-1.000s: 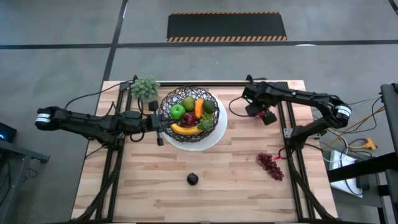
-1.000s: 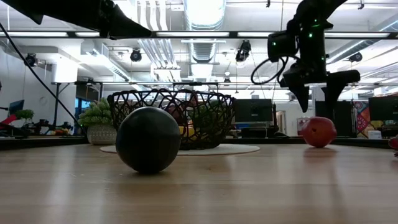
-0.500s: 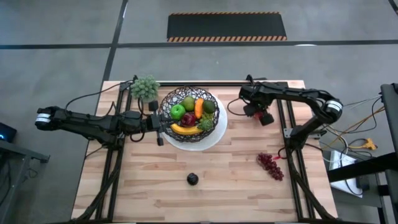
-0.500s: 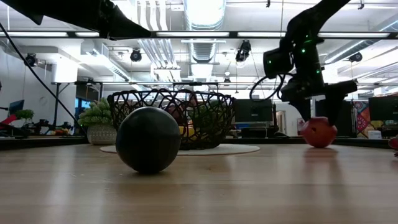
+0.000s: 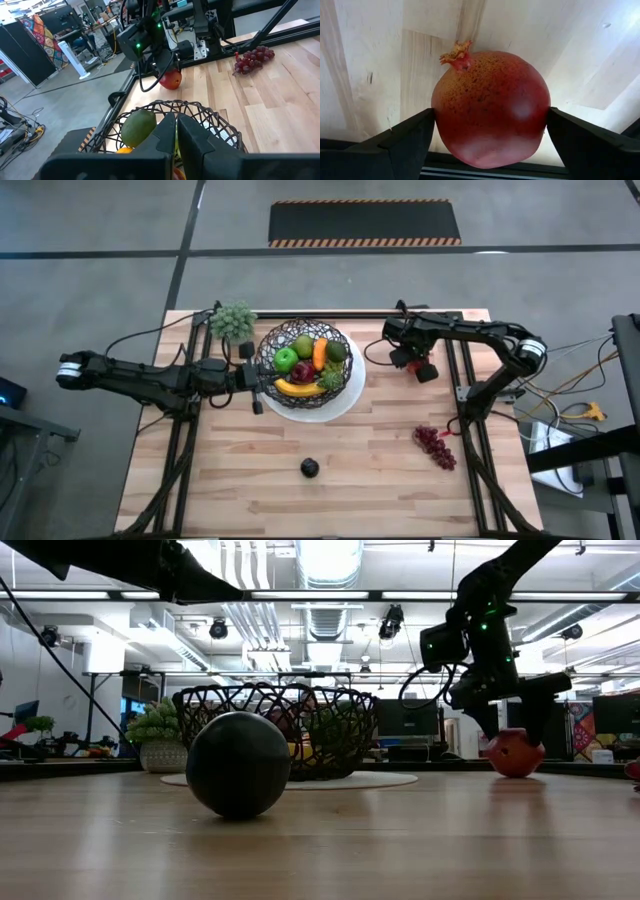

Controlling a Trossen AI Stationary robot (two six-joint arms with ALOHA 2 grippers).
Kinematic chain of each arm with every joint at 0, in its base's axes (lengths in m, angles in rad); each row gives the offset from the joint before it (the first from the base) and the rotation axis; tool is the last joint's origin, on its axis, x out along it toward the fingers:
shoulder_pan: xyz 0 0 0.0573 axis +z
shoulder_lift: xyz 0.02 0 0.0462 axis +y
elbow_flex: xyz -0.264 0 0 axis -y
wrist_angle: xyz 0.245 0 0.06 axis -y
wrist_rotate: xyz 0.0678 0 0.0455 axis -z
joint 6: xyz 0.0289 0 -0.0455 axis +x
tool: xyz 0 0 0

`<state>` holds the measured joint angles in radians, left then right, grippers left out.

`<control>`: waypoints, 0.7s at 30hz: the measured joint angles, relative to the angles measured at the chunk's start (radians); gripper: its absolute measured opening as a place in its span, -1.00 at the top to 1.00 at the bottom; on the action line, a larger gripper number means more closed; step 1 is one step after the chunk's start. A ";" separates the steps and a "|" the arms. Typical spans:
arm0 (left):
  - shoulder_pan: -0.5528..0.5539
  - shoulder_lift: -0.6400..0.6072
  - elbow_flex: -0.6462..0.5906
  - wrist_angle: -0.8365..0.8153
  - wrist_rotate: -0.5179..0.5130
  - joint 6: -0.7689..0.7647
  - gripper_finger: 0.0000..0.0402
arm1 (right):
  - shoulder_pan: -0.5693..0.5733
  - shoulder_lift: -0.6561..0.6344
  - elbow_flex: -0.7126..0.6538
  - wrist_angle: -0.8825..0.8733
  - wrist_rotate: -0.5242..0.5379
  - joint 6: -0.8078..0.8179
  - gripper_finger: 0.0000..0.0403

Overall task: Build produce basket
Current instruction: Put the pomegranate into the wire basket

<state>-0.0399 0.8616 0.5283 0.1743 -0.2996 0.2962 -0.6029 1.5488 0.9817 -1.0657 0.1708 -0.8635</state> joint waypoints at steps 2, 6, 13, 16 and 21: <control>0.000 0.000 0.000 0.000 0.000 0.000 0.99 | 0.000 0.001 0.000 0.000 -0.003 -0.001 -0.74; 0.000 0.000 -0.001 0.000 0.000 0.000 0.99 | 0.000 -0.020 -0.001 0.001 -0.008 0.000 -0.64; 0.000 0.000 -0.001 0.000 0.000 0.000 0.99 | 0.000 -0.099 0.003 0.008 -0.040 0.079 -0.62; 0.000 0.000 -0.001 0.000 0.000 0.000 0.99 | 0.001 -0.138 0.010 0.013 -0.047 0.127 -0.61; 0.000 -0.001 -0.001 0.002 0.000 0.003 0.99 | 0.000 -0.195 0.010 0.034 -0.036 0.293 -0.61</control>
<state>-0.0398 0.8605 0.5274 0.1764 -0.2996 0.2993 -0.6029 1.3535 0.9920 -1.0312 0.1350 -0.5704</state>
